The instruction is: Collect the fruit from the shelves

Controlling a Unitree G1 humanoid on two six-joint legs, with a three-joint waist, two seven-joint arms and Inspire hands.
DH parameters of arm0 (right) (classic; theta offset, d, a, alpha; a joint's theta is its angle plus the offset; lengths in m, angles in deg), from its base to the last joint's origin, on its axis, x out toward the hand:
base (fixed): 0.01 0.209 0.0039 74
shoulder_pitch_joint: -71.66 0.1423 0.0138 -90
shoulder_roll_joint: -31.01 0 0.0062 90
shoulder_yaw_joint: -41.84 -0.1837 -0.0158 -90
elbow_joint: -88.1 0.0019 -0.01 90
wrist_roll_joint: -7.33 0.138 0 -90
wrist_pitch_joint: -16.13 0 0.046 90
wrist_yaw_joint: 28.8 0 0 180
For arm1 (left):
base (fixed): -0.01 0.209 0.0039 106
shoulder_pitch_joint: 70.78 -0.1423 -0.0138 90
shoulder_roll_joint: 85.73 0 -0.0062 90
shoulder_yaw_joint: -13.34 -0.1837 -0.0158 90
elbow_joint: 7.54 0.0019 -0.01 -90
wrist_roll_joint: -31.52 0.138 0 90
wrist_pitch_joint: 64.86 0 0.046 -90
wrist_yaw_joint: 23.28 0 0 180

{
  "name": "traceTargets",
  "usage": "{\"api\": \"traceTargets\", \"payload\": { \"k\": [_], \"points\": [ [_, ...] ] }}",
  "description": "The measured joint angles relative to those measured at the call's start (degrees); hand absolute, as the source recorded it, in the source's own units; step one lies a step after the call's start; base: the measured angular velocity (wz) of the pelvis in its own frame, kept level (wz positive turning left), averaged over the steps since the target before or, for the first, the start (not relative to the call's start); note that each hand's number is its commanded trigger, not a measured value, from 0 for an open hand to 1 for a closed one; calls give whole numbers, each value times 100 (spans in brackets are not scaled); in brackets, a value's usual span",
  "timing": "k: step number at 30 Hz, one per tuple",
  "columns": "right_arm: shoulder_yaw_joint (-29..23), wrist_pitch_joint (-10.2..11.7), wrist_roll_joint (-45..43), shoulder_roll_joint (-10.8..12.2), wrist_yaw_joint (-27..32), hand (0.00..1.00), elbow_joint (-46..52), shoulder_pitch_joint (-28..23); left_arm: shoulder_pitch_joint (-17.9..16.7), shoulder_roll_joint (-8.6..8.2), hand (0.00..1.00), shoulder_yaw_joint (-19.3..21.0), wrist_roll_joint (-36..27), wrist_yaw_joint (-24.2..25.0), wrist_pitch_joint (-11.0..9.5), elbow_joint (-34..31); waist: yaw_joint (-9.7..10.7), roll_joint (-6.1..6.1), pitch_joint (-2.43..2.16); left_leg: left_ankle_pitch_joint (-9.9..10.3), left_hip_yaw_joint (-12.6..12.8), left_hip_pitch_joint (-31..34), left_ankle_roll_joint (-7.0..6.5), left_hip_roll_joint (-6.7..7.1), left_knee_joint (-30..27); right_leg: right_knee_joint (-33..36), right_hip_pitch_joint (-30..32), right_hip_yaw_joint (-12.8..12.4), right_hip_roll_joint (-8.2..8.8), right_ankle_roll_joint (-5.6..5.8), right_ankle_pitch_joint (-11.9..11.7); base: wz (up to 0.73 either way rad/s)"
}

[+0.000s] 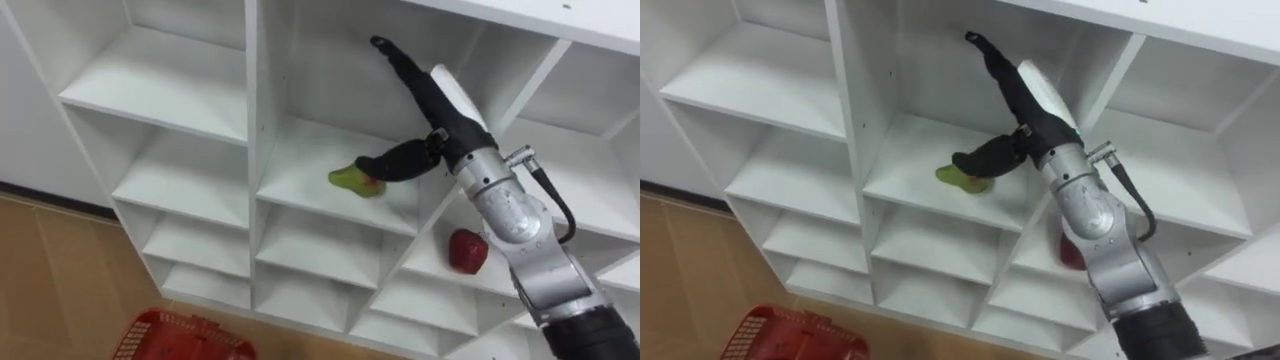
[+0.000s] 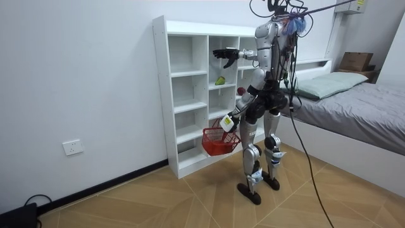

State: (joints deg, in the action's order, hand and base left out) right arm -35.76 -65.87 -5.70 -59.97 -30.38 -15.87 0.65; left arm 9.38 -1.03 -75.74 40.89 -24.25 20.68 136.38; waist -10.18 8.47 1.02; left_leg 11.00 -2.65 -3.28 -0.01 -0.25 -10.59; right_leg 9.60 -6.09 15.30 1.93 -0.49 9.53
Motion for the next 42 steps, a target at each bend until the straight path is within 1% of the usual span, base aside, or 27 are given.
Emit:
{"api": "traceTargets", "payload": {
  "k": [3, 5, 6, 8, 10, 13, 14, 18, 23, 28, 31, 33, 34, 35, 37, 38, 39, 42],
  "points": [
    [0, -41, 271, -87, 19, 0, -342, 189, 30, 41, 100, 16, 38, 64, 97, 0, -6, 80, 4, 0, -131, 74, 0, 17, -57, 1, -2, 75, 6, 1, 1, 19],
    [0, -83, 624, -172, 35, 0, -572, 238, 26, 90, 100, 86, 47, 127, 233, 0, -52, 143, 5, -1, -228, 134, 5, 21, -100, 2, -4, 214, 5, 1, 1, 25],
    [0, -113, 677, -191, 48, 0, -621, 241, 25, 104, 100, 106, 54, 150, 277, 0, -53, 194, -28, 0, -240, 160, 6, 22, -123, 2, -3, 219, 5, 1, 1, 27],
    [-1, -202, 1043, -280, 74, 0, -859, 300, 26, 193, 100, 122, 254, 181, 380, -12, -79, 222, -15, 2, -313, 227, 11, 28, -215, 1, -21, 247, 4, 1, 0, 28],
    [-25, -217, 1299, -347, 90, 0, -970, 362, 36, 227, 100, 154, 443, 209, 450, -73, -81, 228, -16, 3, -377, 284, 11, 46, -254, 2, 15, 285, 13, 1, 0, 17],
    [-28, -268, 1567, -357, 113, 0, -1048, 480, 36, 228, 100, 294, 648, 332, 513, -96, -108, 203, 2, 3, -379, 357, 10, 66, -290, -2, 48, 298, 25, 2, 1, -1],
    [-27, -284, 1697, -361, 113, 0, -1077, 506, 36, 231, 100, 316, 646, 358, 570, -105, -108, 221, -11, 3, -380, 387, 10, 71, -291, -1, 68, 310, 30, 4, 3, 0],
    [-22, -375, 2085, -360, 119, 0, -1541, 717, 31, 225, 100, 327, 645, 379, 780, -250, -120, 247, -16, -6, -432, 499, 9, 100, -391, 1, 118, 374, 51, 6, 3, 8],
    [-20, -370, 2256, -359, 117, 0, -1932, 875, 79, 227, 100, 342, 653, 368, 800, -461, -136, 284, -37, -8, -485, 693, 11, 118, -520, 7, 229, 387, 45, 1, -10, 5],
    [5, -368, 2256, -359, 98, 0, -2277, 973, 245, 233, 100, 312, 650, 379, 801, -536, -146, 284, -37, -19, -572, 773, 20, 131, -587, 9, 245, 454, 42, -9, -25, 10],
    [43, -378, 2254, -359, 70, 0, -2404, 975, 349, 242, 100, 228, 648, 389, 799, -543, -160, 292, -42, -44, -615, 833, 24, 146, -604, 21, 295, 476, 46, -12, -27, 6],
    [47, -377, 2255, -358, 55, 0, -2462, 977, 385, 243, 100, 211, 650, 393, 799, -545, -160, 305, -31, -76, -617, 885, 22, 148, -607, 21, 336, 483, 48, -16, -47, 0],
    [47, -378, 2255, -358, 51, 0, -2482, 977, 387, 244, 100, 210, 650, 394, 799, -548, -162, 310, -33, -77, -617, 900, 22, 148, -611, 22, 349, 487, 49, -15, -47, 0],
    [46, -378, 2258, -358, 51, 0, -2501, 981, 395, 256, 100, 211, 650, 396, 799, -550, -167, 330, -47, -79, -617, 970, 21, 148, -616, 37, 421, 488, 51, -18, -49, 0],
    [47, -376, 2276, -358, 51, 0, -2557, 1001, 422, 275, 100, 209, 645, 401, 799, -550, -168, 362, -37, -97, -617, 1057, 23, 145, -626, 37, 505, 491, 48, -24, -76, 0],
    [47, -372, 2281, -358, 56, 0, -2636, 1009, 460, 277, 100, 191, 636, 399, 796, -507, -206, 358, -9, -99, -615, 1083, 20, 144, -640, 33, 525, 494, 47, -25, -101, -4],
    [50, -373, 2282, -356, 63, 0, -2742, 1008, 514, 285, 100, 126, 627, 391, 797, -428, -253, 349, 0, -101, -611, 1107, 15, 147, -651, 33, 548, 490, 49, -21, -119, -3],
    [78, -375, 2274, -356, 100, 0, -2921, 1016, 565, 311, 100, -10, 597, 377, 795, -402, -303, 323, 22, -122, -617, 1286, -1, 152, -694, 44, 702, 511, 55, -21, -157, 3]
  ]
}}
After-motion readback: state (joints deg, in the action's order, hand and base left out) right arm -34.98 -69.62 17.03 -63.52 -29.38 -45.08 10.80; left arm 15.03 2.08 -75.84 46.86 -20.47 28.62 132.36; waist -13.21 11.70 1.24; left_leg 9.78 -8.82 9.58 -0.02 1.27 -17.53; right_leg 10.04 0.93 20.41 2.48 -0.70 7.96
